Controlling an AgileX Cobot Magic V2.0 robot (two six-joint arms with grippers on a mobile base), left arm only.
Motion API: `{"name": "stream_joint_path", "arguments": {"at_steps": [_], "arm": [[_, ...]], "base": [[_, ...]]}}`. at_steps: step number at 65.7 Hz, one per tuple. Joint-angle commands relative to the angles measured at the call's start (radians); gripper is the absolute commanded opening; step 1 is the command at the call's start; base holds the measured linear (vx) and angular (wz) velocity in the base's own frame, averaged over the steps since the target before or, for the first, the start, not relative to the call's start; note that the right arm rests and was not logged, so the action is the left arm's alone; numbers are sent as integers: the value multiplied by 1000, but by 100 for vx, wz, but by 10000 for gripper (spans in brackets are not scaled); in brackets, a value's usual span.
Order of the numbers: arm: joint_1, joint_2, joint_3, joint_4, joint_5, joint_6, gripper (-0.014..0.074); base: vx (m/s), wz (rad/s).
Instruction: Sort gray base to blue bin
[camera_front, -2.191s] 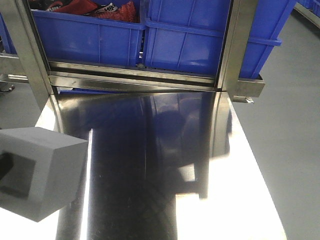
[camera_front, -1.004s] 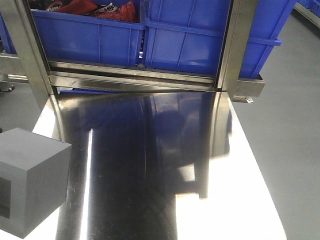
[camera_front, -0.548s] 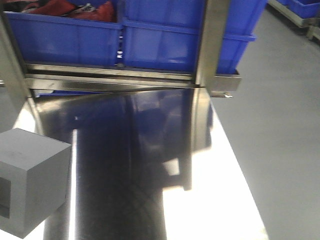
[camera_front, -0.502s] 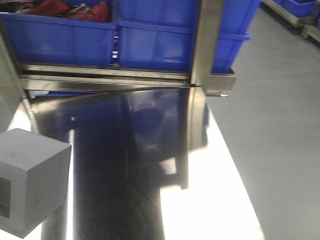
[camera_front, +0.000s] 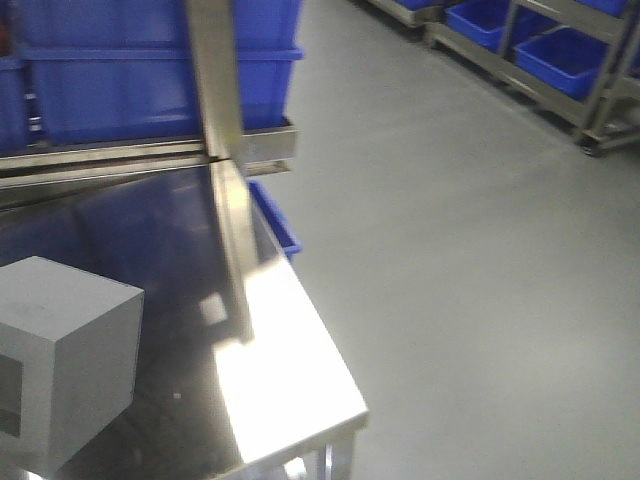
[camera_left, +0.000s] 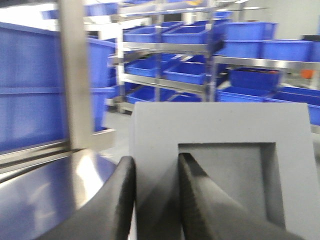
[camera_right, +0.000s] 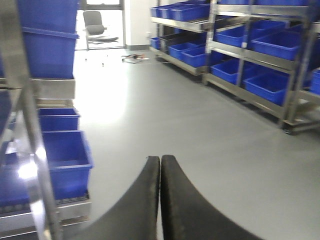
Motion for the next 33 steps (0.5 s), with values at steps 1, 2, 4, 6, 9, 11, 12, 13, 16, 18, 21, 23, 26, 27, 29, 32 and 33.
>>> {"name": "stream_joint_path", "arguments": {"at_steps": [1, 2, 4, 6, 9, 11, 12, 13, 16, 18, 21, 23, 26, 27, 29, 32, 33], "arm": [[-4, 8, -29, -6, -116, -7, -6], [-4, 8, -29, -6, -116, -7, -6], [-4, 8, -29, -6, -116, -7, -6], [-4, 8, -29, -6, -116, -7, -6], [-4, 8, -29, -6, -116, -7, -6], [-4, 8, -29, -6, -116, -7, -6], [-4, 8, -29, -6, -116, -7, -6], [-4, 8, -29, -6, -116, -7, -6], [-4, 8, -29, -6, -116, -7, -6], [-4, 8, -29, -6, -116, -7, -6], [-4, 8, -29, -6, -116, -7, -6], [-4, 8, -29, -6, -116, -7, -6], [-4, 8, -29, -6, -116, -7, -6], [-4, 8, -29, -6, -116, -7, -6], [-4, 8, -29, -6, -116, -7, -6], [-4, 8, -29, -6, -116, -7, -6], [-4, 8, -29, -6, -116, -7, -6]], "base": [[-10, -61], [-10, -61], [-10, -60], [-10, -59], [-10, -58], [-9, -57], [-10, -56], [-9, -56], [-9, -54], [-9, -53], [-9, -52], [-9, -51], [-9, -51], [-9, -51], [-9, -51], [-8, -51], [-8, -51]]}}
